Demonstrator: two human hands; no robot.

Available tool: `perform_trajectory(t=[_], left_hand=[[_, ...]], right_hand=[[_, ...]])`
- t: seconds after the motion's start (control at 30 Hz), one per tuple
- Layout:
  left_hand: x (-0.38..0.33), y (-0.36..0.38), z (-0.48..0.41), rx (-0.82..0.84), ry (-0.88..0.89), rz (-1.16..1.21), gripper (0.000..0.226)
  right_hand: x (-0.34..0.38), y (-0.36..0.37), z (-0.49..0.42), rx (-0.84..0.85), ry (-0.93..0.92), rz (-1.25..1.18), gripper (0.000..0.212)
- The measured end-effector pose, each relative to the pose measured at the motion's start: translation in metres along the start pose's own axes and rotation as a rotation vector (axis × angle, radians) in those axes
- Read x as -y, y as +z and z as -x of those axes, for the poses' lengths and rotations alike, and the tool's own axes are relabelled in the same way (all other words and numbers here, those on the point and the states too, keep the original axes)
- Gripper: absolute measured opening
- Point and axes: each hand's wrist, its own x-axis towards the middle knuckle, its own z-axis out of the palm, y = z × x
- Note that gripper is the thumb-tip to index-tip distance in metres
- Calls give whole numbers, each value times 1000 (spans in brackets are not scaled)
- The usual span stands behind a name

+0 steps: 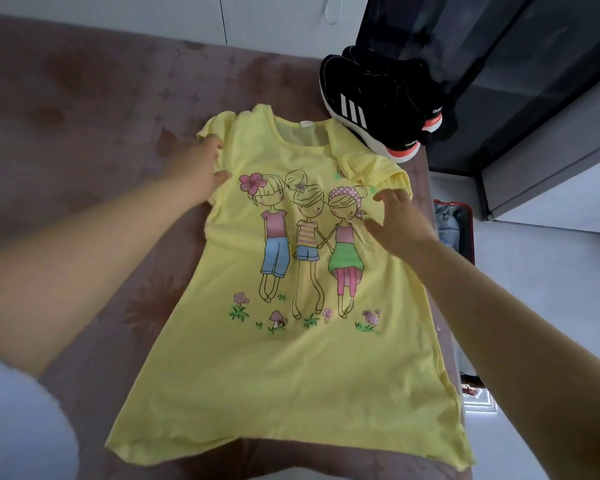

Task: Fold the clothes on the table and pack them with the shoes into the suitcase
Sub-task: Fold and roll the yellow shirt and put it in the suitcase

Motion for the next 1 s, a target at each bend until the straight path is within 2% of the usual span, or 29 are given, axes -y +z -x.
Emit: perform_trajectory(t=[0.1, 0.17, 0.27, 0.37, 0.43, 0.5, 0.63, 0.77, 0.83, 0.9, 1.0], left_hand=[[-5, 11, -34, -124, 33, 26, 33], [-11, 20, -56, -195, 64, 44, 28], [-18, 31, -88, -193, 16, -49, 45], [-9, 37, -115, -78, -150, -34, 69], [1, 38, -126, -71, -195, -32, 65], [10, 36, -131, -94, -180, -22, 51], [29, 22, -122, -61, -155, 177, 44], [31, -23, -99, -213, -28, 345, 25], [27, -53, -73, -275, 100, 284, 26], [23, -79, -33, -245, 299, 214, 25], [20, -93, 39, -78, 499, 49, 29]], right_hand=[[9, 3, -43, -131, -41, 67, 57], [12, 8, -68, -157, -55, 125, 62], [14, 20, -91, -167, -33, 148, 61], [13, 24, -101, -225, -48, 147, 48], [10, 21, -103, -254, -64, 59, 37], [6, 14, -101, -291, -68, -128, 29], [-11, -11, -85, -328, -118, -266, 25], [-31, -50, -60, -382, -127, -368, 23], [-39, -71, -36, -392, -135, -486, 21], [-47, -89, -2, -299, -119, -584, 20], [-57, -99, 56, -108, -192, -528, 46]])
